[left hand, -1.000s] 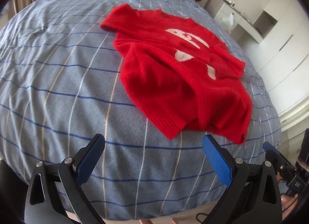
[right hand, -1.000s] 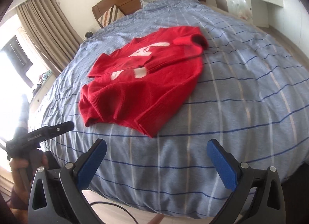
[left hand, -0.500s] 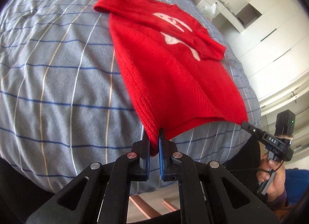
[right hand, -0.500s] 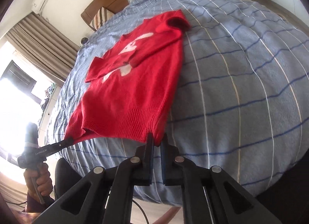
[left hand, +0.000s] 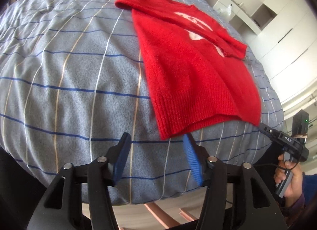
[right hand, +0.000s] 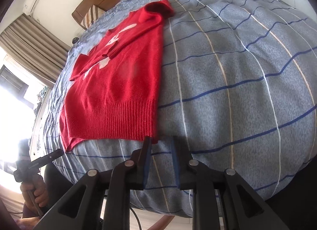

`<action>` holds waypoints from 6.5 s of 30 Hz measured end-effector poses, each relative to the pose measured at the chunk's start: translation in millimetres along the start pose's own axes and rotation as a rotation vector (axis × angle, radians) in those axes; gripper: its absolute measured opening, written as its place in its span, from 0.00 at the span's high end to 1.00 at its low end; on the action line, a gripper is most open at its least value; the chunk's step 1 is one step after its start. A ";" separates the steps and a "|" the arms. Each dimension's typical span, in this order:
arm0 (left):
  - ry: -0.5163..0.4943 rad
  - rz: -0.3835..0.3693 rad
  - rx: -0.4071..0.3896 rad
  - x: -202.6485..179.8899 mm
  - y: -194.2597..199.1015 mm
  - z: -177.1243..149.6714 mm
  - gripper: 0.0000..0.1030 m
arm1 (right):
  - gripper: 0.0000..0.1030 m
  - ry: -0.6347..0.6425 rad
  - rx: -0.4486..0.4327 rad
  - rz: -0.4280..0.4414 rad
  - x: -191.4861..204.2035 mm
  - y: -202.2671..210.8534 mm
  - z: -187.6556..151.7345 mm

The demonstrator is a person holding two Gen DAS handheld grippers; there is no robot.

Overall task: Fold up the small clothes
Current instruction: 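Pull the hem with both tools to straighten the sweater body, then open both tools and release the hem, then grasp a sleeve cuff with the right tool and pull it outward, then open the right tool and lay the straightened sleeve down, then grasp the other sleeve cuff with the left tool, then pull the held sleeve straight away from the body with the left tool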

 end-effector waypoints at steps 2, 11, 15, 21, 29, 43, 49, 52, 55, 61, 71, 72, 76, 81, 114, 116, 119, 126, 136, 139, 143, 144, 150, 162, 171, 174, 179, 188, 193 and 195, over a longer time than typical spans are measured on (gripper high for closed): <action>0.011 -0.016 -0.015 -3.8 -3.4 7.4 0.37 | 0.61 0.012 -0.010 0.004 3.7 5.6 1.3; 0.040 0.106 0.015 -27.6 -45.8 23.1 0.95 | 0.54 0.059 -0.036 0.001 16.0 -2.3 19.2; 0.021 0.128 -0.019 -11.6 -18.6 18.7 0.96 | 0.96 0.022 0.012 -0.020 6.9 -13.2 15.4; 0.011 0.140 -0.002 2.0 -27.8 16.4 0.96 | 0.96 0.027 0.033 -0.070 -1.6 -9.6 9.7; -0.003 0.143 -0.038 5.2 -34.5 13.3 0.96 | 0.97 0.048 0.023 -0.119 -4.7 -24.5 4.9; -0.064 0.212 -0.098 -3.1 -38.9 8.1 0.95 | 0.97 0.091 -0.017 -0.140 -1.3 -25.3 1.1; -0.113 0.265 -0.152 -10.2 -37.3 2.5 0.92 | 0.97 0.087 -0.021 -0.134 -1.7 -23.7 1.2; -0.144 0.283 -0.154 -13.4 -32.8 0.0 0.82 | 0.85 0.084 0.009 -0.103 -2.9 -16.8 1.6; -0.179 0.326 -0.141 -15.2 -24.2 -5.6 0.40 | 0.70 0.122 0.075 -0.122 -2.4 -3.3 5.7; -0.148 0.343 -0.188 -0.8 8.1 -6.7 0.34 | 0.61 0.411 0.012 -0.309 25.0 41.1 70.2; 0.098 0.342 -0.314 43.9 33.6 18.7 0.31 | 0.57 0.919 0.034 -0.150 126.0 -110.4 153.9; 0.107 0.343 -0.311 47.7 31.6 16.3 0.31 | 0.65 0.904 0.055 -0.154 119.8 -126.5 157.8; 0.137 0.362 -0.277 62.6 22.7 6.9 0.31 | 0.93 0.608 -0.033 -0.109 67.5 -99.4 191.5; 0.194 0.316 -0.270 70.3 19.5 11.9 0.31 | 0.93 0.226 -0.270 -0.221 -63.1 20.3 237.4; 0.187 0.386 -0.255 70.3 10.4 8.6 0.19 | 0.85 -0.396 -0.222 -0.414 -283.1 67.7 143.9; 0.197 0.383 -0.268 70.2 14.7 8.1 0.16 | 0.77 -0.370 -0.230 -0.469 -276.6 74.5 141.3; 0.202 0.388 -0.280 69.9 20.8 7.8 0.13 | 0.65 -0.343 -0.288 -0.555 -261.3 95.8 133.4; 0.159 0.422 -0.290 63.1 30.6 24.6 0.12 | 0.34 -0.168 -0.506 -0.642 -187.8 145.6 100.8; -0.219 0.407 -0.353 -29.5 51.5 95.0 0.09 | 0.30 0.021 -0.551 -0.509 -112.5 113.7 74.6; -0.371 0.337 -0.303 -74.1 41.8 113.9 0.05 | 0.30 0.051 -0.544 -0.506 -106.4 107.4 74.3; -0.584 0.328 -0.322 -122.2 14.8 123.5 0.05 | 0.30 0.023 -0.526 -0.488 -111.8 101.5 73.6; -0.627 0.331 -0.316 -130.2 4.3 125.4 0.05 | 0.30 0.015 -0.524 -0.485 -112.8 100.9 72.0; -0.805 0.334 -0.237 -173.6 -59.0 141.7 0.13 | 0.30 0.003 -0.523 -0.477 -113.8 101.2 69.0; -0.922 0.301 0.054 -207.1 -159.7 142.1 0.46 | 0.30 -0.027 -0.487 -0.446 -120.7 93.5 70.0; -0.527 0.087 -0.043 -178.6 -101.8 189.8 0.92 | 0.30 -0.060 -0.495 -0.438 -125.5 95.6 68.8; -0.273 0.048 -0.209 -126.9 -32.3 227.5 0.92 | 0.30 -0.054 -0.505 -0.440 -123.5 97.4 68.3; 0.229 0.205 -0.457 30.0 58.2 262.4 0.92 | 0.30 -0.036 -0.506 -0.444 -119.8 96.7 68.9; 0.544 0.606 -0.521 185.4 75.9 216.0 0.93 | 0.30 -0.005 -0.484 -0.460 -113.6 90.1 70.5; 0.569 0.673 -0.528 210.6 67.7 217.4 0.94 | 0.30 0.019 -0.475 -0.471 -109.2 86.6 70.7; 0.565 0.691 -0.519 215.1 65.2 216.8 0.94 | 0.30 0.023 -0.470 -0.472 -108.4 85.3 70.9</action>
Point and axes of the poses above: each gripper's, at about its wrist camera, not at the fingertips, and y roughly against the way its jaws point, x to its left, z to its top, the point moved 3 cm from there along -y, roughly the way its jaws point, and after that the axes turned 10 degrees about y, right-handed, at the moved point
